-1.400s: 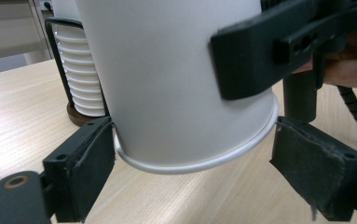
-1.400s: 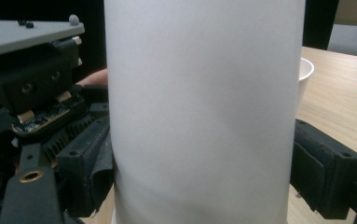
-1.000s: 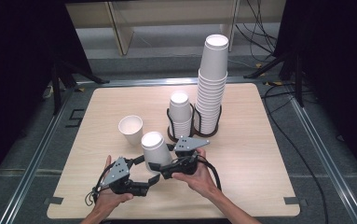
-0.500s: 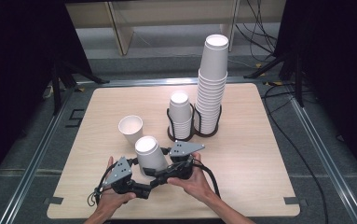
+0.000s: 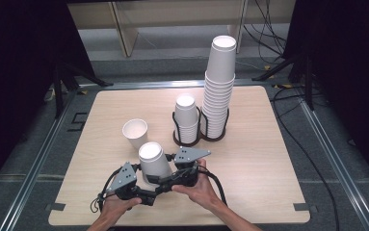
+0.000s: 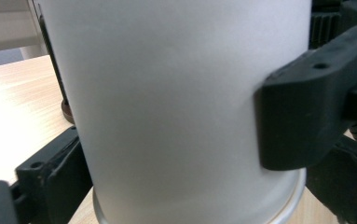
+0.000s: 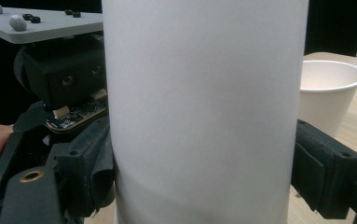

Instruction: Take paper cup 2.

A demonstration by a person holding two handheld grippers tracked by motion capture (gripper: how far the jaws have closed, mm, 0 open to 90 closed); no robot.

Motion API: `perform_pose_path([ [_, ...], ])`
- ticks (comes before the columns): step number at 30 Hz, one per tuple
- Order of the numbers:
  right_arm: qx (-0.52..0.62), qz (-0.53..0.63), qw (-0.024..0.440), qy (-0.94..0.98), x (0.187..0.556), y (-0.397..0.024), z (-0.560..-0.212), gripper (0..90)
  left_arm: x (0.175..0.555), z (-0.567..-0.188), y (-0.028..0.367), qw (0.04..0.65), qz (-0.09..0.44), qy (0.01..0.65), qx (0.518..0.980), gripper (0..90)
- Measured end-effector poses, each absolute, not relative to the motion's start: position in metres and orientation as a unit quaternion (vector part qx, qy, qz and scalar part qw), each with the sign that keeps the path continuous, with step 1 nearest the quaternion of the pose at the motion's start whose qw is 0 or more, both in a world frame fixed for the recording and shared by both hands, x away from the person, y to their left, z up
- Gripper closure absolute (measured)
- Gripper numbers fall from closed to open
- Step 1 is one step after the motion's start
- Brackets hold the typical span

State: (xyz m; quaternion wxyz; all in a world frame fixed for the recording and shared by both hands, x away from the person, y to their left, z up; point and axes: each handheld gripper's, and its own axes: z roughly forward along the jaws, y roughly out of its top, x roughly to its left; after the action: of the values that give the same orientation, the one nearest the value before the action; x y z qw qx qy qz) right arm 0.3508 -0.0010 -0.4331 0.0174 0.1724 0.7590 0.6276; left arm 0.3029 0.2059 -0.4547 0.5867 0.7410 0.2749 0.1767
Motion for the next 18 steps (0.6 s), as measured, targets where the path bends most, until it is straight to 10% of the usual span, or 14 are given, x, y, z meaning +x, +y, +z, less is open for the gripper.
perform_pose_path([
  [18,0.169,0.599,0.013,0.783,0.3515,-0.0018,-0.4251,10.8,0.3012,-0.4550,0.2068,0.559,0.199,0.232,0.770,12.6],
])
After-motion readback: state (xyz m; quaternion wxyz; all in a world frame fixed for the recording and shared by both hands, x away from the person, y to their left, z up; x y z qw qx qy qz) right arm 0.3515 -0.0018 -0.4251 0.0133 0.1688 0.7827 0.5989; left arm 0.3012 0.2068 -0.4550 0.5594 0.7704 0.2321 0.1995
